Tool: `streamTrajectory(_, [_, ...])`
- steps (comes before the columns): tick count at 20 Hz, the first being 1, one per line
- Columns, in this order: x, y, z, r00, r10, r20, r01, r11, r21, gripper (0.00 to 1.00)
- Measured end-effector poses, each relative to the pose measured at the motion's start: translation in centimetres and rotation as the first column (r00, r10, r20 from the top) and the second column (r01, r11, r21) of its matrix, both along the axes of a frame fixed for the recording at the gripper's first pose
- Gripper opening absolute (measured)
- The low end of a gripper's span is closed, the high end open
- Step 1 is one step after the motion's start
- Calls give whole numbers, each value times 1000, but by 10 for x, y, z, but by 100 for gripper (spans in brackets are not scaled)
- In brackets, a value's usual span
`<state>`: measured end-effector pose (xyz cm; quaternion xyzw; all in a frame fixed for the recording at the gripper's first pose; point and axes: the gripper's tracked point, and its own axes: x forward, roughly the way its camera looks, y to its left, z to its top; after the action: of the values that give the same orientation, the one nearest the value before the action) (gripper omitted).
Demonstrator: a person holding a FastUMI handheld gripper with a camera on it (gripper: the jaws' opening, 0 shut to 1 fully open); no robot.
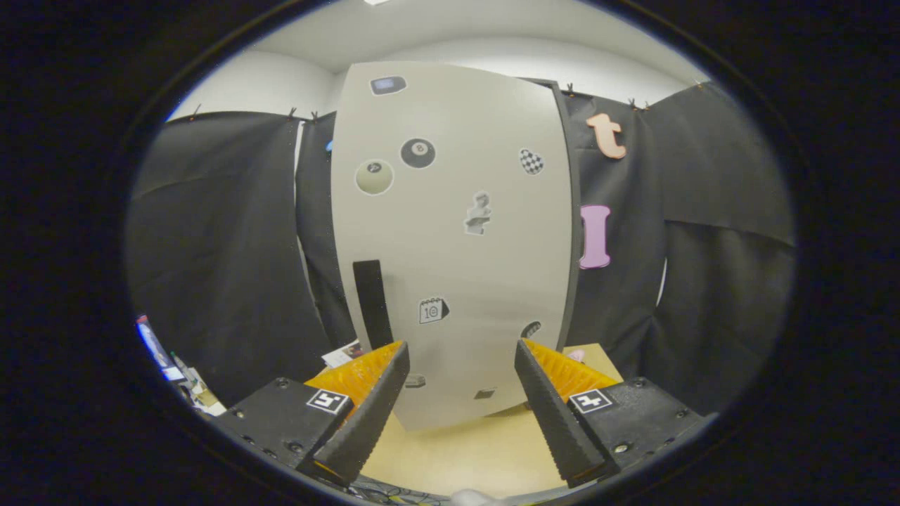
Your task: Open the shoe cabinet door, grab the shoes and put them into the shoe cabinet, then close the shoe cabinet door.
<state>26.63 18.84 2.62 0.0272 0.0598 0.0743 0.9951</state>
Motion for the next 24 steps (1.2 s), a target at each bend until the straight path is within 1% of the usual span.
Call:
streamTrajectory(2, [-8,-9,9,999,-35,14,35,999,14,99])
streamTrajectory(4, [-19,-14,18,998,-53,41,52,998,25,99])
streamTrajectory(7, [-40,-29,26,991,-110,78,111,994,-1,99])
streamTrajectory(12, [-71,-31,27,987,-127,102,131,991,-29,99])
streamTrajectory(17, [-94,-34,22,984,-143,108,147,989,-26,99])
streamTrajectory(19, [-98,-33,23,982,-145,120,149,989,-23,99])
streamTrajectory(24, [-98,-32,17,984,-143,103,146,989,-29,99])
